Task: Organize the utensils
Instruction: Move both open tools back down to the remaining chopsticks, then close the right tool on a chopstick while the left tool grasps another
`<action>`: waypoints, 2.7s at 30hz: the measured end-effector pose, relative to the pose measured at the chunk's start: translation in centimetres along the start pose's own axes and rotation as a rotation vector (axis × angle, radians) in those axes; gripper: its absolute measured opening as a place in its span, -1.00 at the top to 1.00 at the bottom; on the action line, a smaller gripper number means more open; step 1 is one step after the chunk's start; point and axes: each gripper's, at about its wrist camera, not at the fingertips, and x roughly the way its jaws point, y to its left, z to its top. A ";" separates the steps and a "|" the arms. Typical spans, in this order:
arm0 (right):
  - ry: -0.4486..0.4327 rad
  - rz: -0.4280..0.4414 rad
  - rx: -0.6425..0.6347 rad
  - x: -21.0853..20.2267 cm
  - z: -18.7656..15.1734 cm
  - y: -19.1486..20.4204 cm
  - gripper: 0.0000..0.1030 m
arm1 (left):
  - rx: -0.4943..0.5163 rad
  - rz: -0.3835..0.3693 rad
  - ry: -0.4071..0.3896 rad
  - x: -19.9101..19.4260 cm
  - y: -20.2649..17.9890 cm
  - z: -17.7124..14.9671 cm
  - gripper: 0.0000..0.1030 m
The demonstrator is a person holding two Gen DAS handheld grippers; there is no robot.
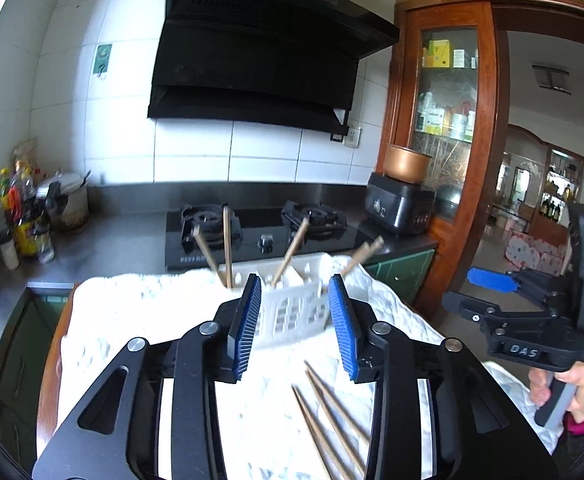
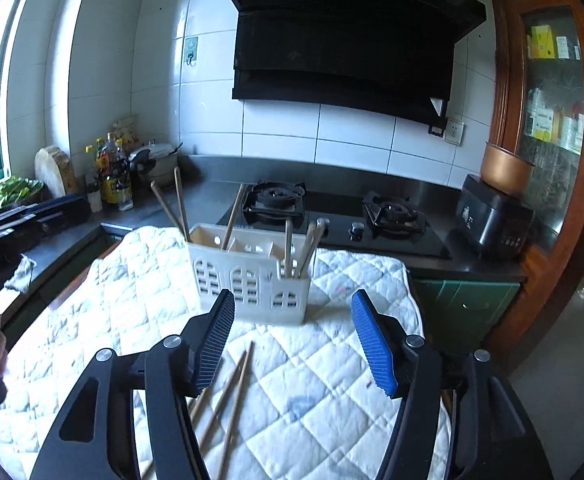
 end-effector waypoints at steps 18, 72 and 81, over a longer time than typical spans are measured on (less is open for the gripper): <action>0.172 0.082 0.040 2.0 -12.1 2.2 -0.18 | -0.164 0.113 0.156 -5.5 3.2 -12.7 0.20; 0.358 0.121 0.088 8.9 -15.6 5.4 0.85 | -0.191 -0.039 0.408 0.4 -0.1 -20.5 0.26; 0.258 0.119 0.110 5.3 -13.9 3.6 0.86 | -0.182 -0.040 0.433 3.8 -1.9 -20.2 0.27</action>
